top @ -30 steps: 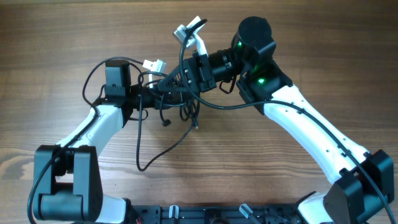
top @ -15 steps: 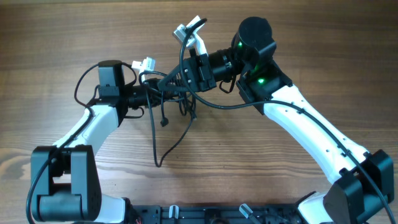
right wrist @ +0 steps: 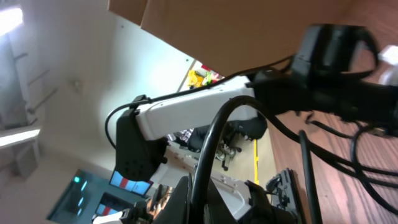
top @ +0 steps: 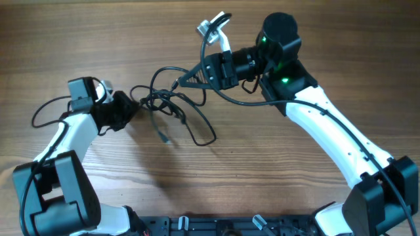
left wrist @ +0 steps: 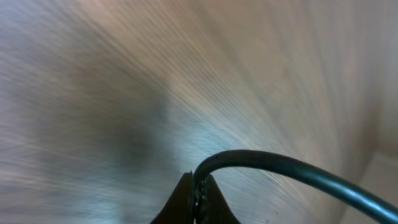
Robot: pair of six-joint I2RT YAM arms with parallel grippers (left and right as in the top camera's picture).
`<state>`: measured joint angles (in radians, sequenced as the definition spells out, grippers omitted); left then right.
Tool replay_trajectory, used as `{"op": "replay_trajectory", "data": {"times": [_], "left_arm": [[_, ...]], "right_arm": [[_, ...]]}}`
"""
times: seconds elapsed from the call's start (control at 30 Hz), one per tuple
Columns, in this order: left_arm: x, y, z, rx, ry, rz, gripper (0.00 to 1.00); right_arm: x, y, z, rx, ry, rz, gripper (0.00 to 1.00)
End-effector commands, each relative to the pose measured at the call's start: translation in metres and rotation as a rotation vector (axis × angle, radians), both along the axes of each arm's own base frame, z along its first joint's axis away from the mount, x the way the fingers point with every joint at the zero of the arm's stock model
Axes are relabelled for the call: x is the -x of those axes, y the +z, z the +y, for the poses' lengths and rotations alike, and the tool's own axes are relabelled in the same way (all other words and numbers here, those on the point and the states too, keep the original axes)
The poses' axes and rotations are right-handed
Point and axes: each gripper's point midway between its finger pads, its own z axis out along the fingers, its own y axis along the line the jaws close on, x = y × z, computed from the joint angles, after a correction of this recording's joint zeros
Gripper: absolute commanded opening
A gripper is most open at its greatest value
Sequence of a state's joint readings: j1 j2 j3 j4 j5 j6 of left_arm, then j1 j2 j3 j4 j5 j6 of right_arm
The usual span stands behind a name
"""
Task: Untangle cables
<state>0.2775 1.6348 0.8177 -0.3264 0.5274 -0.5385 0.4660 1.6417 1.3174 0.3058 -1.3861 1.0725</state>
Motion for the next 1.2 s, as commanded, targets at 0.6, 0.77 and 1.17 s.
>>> {"op": "replay_trajectory", "data": {"times": [0.6, 0.77, 1.17], "left_arm": [[0.061, -0.039, 0.132, -0.318, 0.517, 0.252, 0.04], [0.068, -0.041, 0.139, -0.334, 0.566, 0.28, 0.04], [0.058, -0.038, 0.127, -0.228, 0.53, 0.235, 0.06]], "right_arm": [[-0.131, -0.213, -0.385, 1.32, -1.456, 0.231, 0.04], [-0.094, -0.208, -0.467, 1.579, -1.789, 0.357, 0.04], [-0.093, -0.282, -0.436, 1.475, -1.496, 0.424, 0.04]]}}
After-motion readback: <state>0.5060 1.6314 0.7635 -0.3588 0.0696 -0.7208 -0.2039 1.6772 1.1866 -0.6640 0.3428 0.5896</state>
